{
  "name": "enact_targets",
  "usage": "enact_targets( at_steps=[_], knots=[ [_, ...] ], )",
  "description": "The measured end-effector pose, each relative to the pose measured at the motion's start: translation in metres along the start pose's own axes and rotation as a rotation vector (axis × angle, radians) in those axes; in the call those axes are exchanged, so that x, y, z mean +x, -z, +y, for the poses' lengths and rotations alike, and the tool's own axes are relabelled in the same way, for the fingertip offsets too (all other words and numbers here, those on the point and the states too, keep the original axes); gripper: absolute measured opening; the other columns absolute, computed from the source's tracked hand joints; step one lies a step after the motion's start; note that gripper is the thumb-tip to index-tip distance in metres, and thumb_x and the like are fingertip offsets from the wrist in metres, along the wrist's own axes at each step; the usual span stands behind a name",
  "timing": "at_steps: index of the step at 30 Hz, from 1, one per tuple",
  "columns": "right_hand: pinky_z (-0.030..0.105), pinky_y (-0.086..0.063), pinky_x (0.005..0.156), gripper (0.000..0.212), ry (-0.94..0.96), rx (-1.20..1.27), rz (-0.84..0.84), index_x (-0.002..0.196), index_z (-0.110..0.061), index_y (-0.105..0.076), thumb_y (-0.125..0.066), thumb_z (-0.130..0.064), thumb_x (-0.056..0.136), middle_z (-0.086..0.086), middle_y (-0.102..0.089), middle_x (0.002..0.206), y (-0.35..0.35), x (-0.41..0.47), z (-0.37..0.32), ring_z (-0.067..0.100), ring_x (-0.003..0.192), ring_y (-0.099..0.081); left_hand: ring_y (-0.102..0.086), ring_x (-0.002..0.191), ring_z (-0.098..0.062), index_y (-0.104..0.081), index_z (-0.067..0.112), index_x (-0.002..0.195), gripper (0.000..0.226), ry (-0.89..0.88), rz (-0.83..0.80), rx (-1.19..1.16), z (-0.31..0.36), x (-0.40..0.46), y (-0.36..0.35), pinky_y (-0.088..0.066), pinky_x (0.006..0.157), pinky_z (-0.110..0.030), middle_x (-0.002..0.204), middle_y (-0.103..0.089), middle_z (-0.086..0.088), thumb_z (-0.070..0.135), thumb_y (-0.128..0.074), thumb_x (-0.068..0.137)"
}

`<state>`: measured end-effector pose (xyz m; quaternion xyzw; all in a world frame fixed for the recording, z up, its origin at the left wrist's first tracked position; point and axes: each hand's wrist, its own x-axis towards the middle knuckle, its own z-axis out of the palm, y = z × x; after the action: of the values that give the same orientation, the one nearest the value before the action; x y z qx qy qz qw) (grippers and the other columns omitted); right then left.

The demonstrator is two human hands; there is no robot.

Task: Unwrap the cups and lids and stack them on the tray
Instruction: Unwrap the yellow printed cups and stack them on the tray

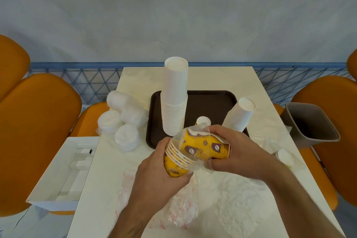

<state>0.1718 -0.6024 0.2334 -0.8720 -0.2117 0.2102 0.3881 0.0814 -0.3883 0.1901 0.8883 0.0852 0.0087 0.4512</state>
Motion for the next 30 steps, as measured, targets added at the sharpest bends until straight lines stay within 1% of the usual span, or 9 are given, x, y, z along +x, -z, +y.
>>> enact_targets(
  at_steps=[2,5,7,11,14,18,22,26,30],
  knots=[
    [0.018,-0.056,0.081,0.053,0.027,-0.159,0.011,0.116,-0.041,-0.052,-0.086,-0.042,0.074,-0.021,-0.061,0.108,-0.004,0.004,0.001,0.003,0.100,-0.061,-0.063,0.096,-0.003,-0.037,0.058,0.118,0.069,-0.009,-0.012,0.002,-0.002,-0.001,-0.001,-0.054,0.083,-0.016,0.106,-0.058,0.031,0.056,-0.082,0.067],
    [0.034,-0.055,0.090,0.059,0.064,-0.292,0.045,0.117,-0.032,-0.054,-0.080,-0.055,0.069,-0.018,-0.059,0.112,-0.014,0.008,0.008,0.009,0.103,-0.059,-0.060,0.096,0.002,-0.034,0.058,0.115,0.068,-0.015,-0.020,0.001,-0.001,-0.003,-0.003,-0.046,0.080,-0.006,0.105,-0.053,0.035,0.054,-0.083,0.068],
    [0.037,-0.056,0.091,0.064,0.100,-0.243,0.077,0.125,-0.034,-0.051,-0.080,-0.051,0.071,-0.019,-0.059,0.116,-0.022,0.011,0.012,0.010,0.106,-0.060,-0.058,0.096,0.006,-0.034,0.059,0.112,0.067,-0.013,-0.016,-0.013,0.000,-0.003,-0.003,-0.042,0.075,-0.001,0.103,-0.052,0.037,0.053,-0.084,0.068],
    [0.031,-0.058,0.089,0.071,0.108,-0.111,0.097,0.133,-0.043,-0.038,-0.080,-0.046,0.076,-0.023,-0.059,0.119,-0.038,0.016,0.021,0.008,0.106,-0.063,-0.058,0.097,0.010,-0.037,0.062,0.113,0.069,-0.010,0.015,-0.042,-0.006,-0.001,-0.002,-0.046,0.073,-0.002,0.101,-0.056,0.040,0.052,-0.085,0.065],
    [0.023,-0.052,0.095,0.081,0.066,-0.118,0.080,0.143,-0.040,-0.036,-0.082,-0.047,0.077,-0.020,-0.047,0.132,-0.045,0.019,0.037,0.005,0.113,-0.055,-0.060,0.098,0.005,-0.039,0.054,0.123,0.077,0.016,0.054,-0.072,-0.009,0.000,0.002,-0.047,0.077,-0.004,0.105,-0.058,0.036,0.051,-0.087,0.063],
    [0.019,-0.045,0.095,0.079,0.024,-0.165,0.144,0.142,-0.037,-0.042,-0.084,-0.029,0.075,-0.013,-0.037,0.127,-0.044,0.023,0.056,0.012,0.114,-0.049,-0.059,0.100,0.009,-0.039,0.053,0.125,0.081,0.061,0.103,-0.132,-0.015,0.000,0.006,-0.047,0.074,-0.003,0.107,-0.059,0.033,0.051,-0.088,0.060],
    [0.047,-0.048,0.102,0.075,0.000,-0.110,0.331,0.134,-0.041,-0.042,-0.087,-0.032,0.075,-0.018,-0.050,0.127,-0.034,0.040,0.064,0.010,0.117,-0.052,-0.059,0.098,0.011,-0.038,0.051,0.126,0.082,0.095,0.104,-0.133,-0.020,-0.002,0.010,-0.048,0.076,-0.004,0.107,-0.058,0.034,0.055,-0.086,0.059],
    [0.008,-0.048,0.078,0.072,0.045,0.079,0.461,0.129,-0.041,-0.039,-0.084,-0.015,0.080,-0.037,-0.051,0.115,-0.024,0.058,0.054,-0.011,0.111,-0.053,-0.060,0.097,0.006,-0.036,0.050,0.128,0.083,0.117,0.100,-0.124,-0.023,-0.002,0.009,-0.045,0.071,-0.001,0.108,-0.054,0.036,0.054,-0.086,0.060],
    [0.017,-0.052,0.077,0.071,0.029,0.101,0.500,0.128,-0.042,-0.035,-0.083,-0.017,0.082,-0.028,-0.053,0.112,-0.030,0.078,0.054,0.000,0.104,-0.060,-0.060,0.099,0.004,-0.037,0.049,0.129,0.085,0.117,0.103,-0.126,-0.024,-0.002,0.010,-0.046,0.078,-0.005,0.110,-0.054,0.034,0.058,-0.083,0.058]
  ],
)
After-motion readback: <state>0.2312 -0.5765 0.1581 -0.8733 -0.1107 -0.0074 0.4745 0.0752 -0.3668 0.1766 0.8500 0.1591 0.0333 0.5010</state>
